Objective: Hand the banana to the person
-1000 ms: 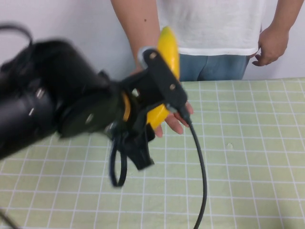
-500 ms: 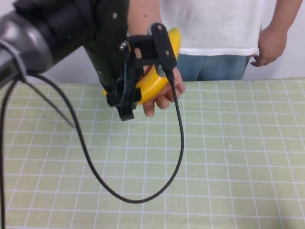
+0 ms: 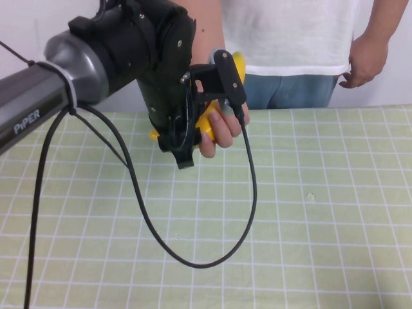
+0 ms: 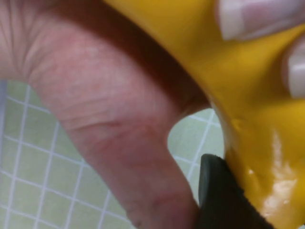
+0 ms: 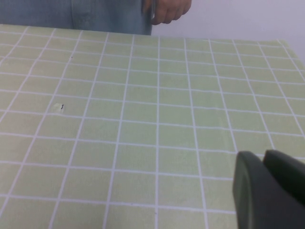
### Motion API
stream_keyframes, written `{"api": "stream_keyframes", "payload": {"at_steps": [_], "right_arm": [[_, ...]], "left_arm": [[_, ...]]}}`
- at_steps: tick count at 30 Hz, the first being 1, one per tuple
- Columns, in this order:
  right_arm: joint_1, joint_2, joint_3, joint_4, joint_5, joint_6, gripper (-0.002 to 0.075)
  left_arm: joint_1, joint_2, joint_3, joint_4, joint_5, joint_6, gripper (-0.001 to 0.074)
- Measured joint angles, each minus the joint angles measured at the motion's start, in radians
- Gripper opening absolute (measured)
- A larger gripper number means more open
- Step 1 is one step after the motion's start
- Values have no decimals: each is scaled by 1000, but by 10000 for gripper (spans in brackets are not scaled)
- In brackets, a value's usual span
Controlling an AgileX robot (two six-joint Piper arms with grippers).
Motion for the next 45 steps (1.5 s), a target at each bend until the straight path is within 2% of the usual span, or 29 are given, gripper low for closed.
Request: {"api": "stream_keyframes", "payload": {"at_steps": [10, 12, 15, 16, 19, 22, 24, 25, 27, 29, 32, 35, 40, 45], "right_arm": [[0, 0, 0, 0, 0, 0, -7], [0, 0, 0, 0, 0, 0, -7], [0, 0, 0, 0, 0, 0, -7], [0, 0, 0, 0, 0, 0, -8], [0, 0, 0, 0, 0, 0, -8], [0, 0, 0, 0, 0, 0, -7], [0, 0, 0, 0, 0, 0, -7], [0, 0, 0, 0, 0, 0, -7], [0, 0, 0, 0, 0, 0, -7], [0, 0, 0, 0, 0, 0, -7], [0, 0, 0, 0, 0, 0, -8], [0, 0, 0, 0, 0, 0, -8], [0, 0, 0, 0, 0, 0, -7], [0, 0, 0, 0, 0, 0, -7]], "left_arm": [[0, -41, 0, -44, 30, -62, 270], [0, -63, 0, -53, 34, -85, 326], [0, -107, 0, -64, 46, -140, 546], [-2, -125, 0, -59, 50, -158, 598], [-3, -188, 0, 5, 52, -220, 664], [-3, -274, 0, 63, 52, -311, 667], [-3, -334, 0, 72, 52, -360, 634], [-3, -369, 2, 65, 53, -375, 582], [-3, -438, 22, 49, 54, -384, 419], [-3, -519, 64, 39, 57, -390, 196], [-3, -648, 160, 35, 60, -434, 62], [-3, -767, 286, 33, 64, -487, 21], [-3, -921, 494, 31, 74, -509, 6], [-3, -993, 594, 31, 76, -509, 4]]}}
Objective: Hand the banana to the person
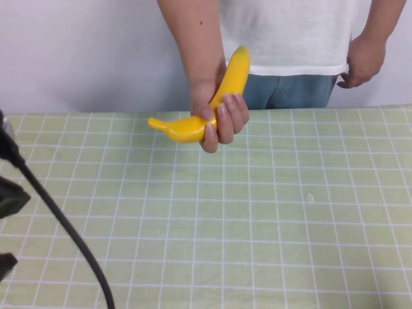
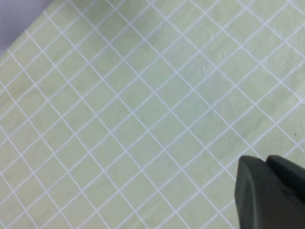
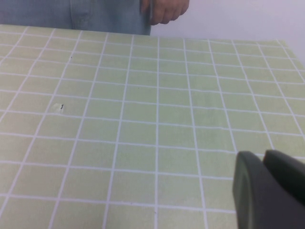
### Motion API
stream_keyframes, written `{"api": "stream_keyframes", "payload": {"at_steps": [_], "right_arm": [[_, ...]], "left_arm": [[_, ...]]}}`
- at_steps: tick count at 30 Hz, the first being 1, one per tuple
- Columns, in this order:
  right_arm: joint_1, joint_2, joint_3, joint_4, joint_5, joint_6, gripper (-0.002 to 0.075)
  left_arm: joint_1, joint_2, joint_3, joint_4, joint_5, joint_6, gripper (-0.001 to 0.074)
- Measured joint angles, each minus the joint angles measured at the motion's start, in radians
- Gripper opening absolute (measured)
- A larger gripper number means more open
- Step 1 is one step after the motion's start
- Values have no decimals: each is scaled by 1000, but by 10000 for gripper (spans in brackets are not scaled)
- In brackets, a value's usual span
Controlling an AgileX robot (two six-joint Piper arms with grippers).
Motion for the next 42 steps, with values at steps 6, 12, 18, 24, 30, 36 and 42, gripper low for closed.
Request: {"api": "stream_keyframes", "payload": {"at_steps": [6, 12, 18, 24, 30, 36, 42], "right_arm": [[0, 0, 0, 0, 0, 0, -8], [0, 0, 0, 0, 0, 0, -7], [0, 0, 0, 0, 0, 0, -8], [0, 0, 0, 0, 0, 0, -8], [0, 0, 0, 0, 0, 0, -7], [0, 0, 0, 0, 0, 0, -7], [0, 0, 0, 0, 2, 0, -7]], "left_arm": [[0, -7, 17, 2, -2, 0, 4], [0, -7, 43, 30, -40, 2, 4], [24, -149, 190, 61, -368, -53, 3], [164, -404, 536, 48, -776, -153, 3], [334, -675, 845, -3, -868, -254, 3], [503, -898, 1090, -31, -875, -340, 3], [563, -933, 1183, -88, -883, -351, 3]]}}
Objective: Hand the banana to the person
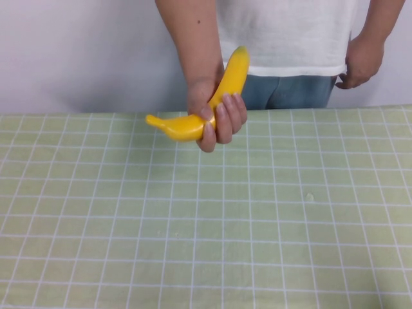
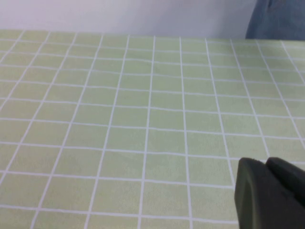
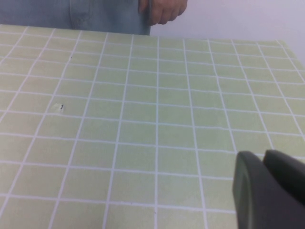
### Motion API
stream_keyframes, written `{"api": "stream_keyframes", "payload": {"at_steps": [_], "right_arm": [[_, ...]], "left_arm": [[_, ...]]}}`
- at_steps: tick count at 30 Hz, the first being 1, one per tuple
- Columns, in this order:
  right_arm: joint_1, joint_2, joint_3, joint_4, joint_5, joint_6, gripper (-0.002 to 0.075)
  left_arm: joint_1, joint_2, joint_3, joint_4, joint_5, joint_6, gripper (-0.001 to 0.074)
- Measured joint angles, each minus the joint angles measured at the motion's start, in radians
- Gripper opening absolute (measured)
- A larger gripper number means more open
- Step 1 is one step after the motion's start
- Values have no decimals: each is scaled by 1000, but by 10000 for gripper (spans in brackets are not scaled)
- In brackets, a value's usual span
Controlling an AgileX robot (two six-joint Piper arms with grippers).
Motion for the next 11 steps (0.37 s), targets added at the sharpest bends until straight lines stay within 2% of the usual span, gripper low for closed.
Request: {"api": "stream_keyframes", "payload": {"at_steps": [11], "right_arm": [[0, 0, 0, 0, 0, 0, -7]], "left_arm": [[0, -2, 0, -7, -2, 0, 3]]}}
